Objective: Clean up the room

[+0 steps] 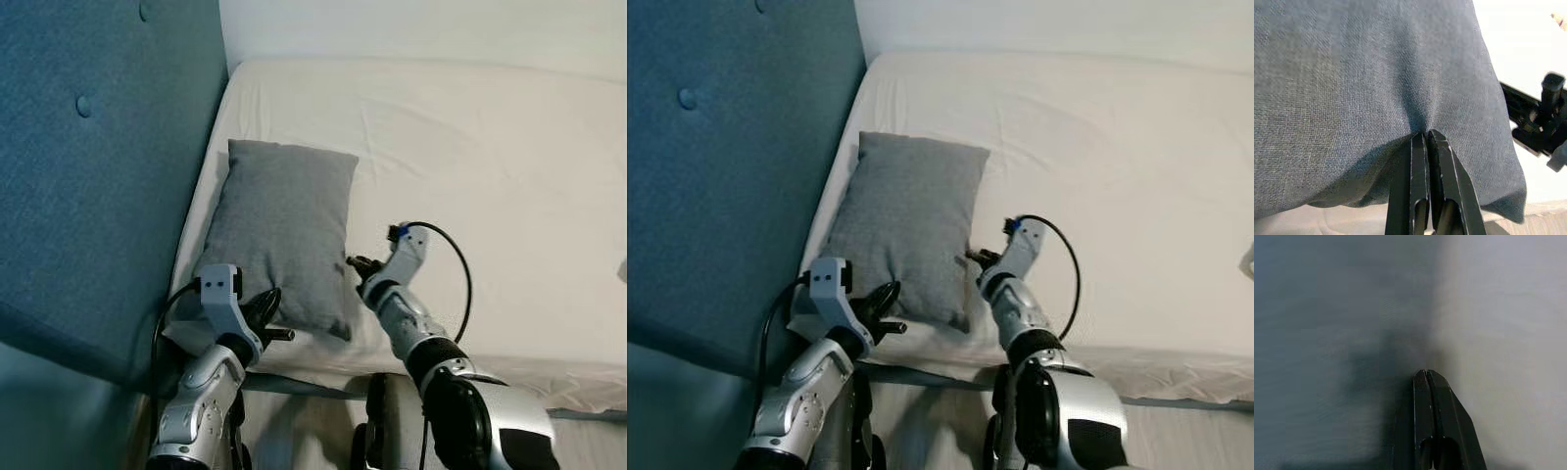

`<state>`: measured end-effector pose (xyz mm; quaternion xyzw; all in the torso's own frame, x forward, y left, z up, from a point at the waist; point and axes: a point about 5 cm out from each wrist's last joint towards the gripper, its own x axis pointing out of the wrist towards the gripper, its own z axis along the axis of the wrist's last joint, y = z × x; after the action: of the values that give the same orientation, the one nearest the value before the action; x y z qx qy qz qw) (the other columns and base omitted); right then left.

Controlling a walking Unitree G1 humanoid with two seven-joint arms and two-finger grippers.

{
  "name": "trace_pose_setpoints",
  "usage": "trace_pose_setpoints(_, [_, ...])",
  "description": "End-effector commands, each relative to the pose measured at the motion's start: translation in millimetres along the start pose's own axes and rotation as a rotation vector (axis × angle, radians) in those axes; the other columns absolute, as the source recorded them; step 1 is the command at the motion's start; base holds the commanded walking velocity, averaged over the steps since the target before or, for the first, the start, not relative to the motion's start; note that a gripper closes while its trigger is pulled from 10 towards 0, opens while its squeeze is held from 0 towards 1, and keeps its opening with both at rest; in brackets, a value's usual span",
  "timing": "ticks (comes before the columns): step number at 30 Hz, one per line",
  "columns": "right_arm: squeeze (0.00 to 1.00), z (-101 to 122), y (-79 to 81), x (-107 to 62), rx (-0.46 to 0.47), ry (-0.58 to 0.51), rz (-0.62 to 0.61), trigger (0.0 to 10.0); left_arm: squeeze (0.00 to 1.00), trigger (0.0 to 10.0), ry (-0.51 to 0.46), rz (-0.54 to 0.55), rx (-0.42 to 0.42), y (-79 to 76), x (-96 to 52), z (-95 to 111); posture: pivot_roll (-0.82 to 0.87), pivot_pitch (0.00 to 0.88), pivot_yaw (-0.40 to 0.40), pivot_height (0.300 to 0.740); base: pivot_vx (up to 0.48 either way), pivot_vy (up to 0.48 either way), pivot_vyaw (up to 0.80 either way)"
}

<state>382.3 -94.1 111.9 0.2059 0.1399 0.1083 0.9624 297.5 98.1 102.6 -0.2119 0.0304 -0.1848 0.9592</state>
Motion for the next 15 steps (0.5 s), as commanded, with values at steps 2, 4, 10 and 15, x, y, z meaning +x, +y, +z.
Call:
trace_pose_setpoints(2, [0.0, -14, 20.3, 2.0, -0.053, 0.074, 0.096, 10.0, 0.0, 0.0, 0.032, -0.007, -0.025, -9.4, -3.7, -13, 0.14, 0.35, -0.04, 0.585, 0.0, 0.0, 0.0])
trace_pose_setpoints(4, [0.0, -26, 44.6, 2.8, -0.129, 0.123, 0.204, 10.0, 0.0, 0.0, 0.026, 0.009, -0.009, -9.3, -4.1, -14, 0.14, 0.352, -0.039, 0.585, 0.0, 0.0, 0.0])
trace_pose_setpoints(10, [0.0, -39, 74.0, 1.7, -0.218, 0.167, 0.317, 10.0, 0.0, 0.0, 0.0, 0.044, 0.028, -7.3, 1.1, -11, 0.14, 0.359, -0.043, 0.585, 0.0, 0.0, 0.0])
trace_pose_setpoints(15, [0.0, -16, 86.8, 7.3, -0.203, 0.074, 0.316, 10.0, 0.0, 0.0, -0.054, 0.069, 0.097, -14.3, 16.2, -4, 0.13, 0.361, -0.051, 0.585, 0.0, 0.0, 0.0])
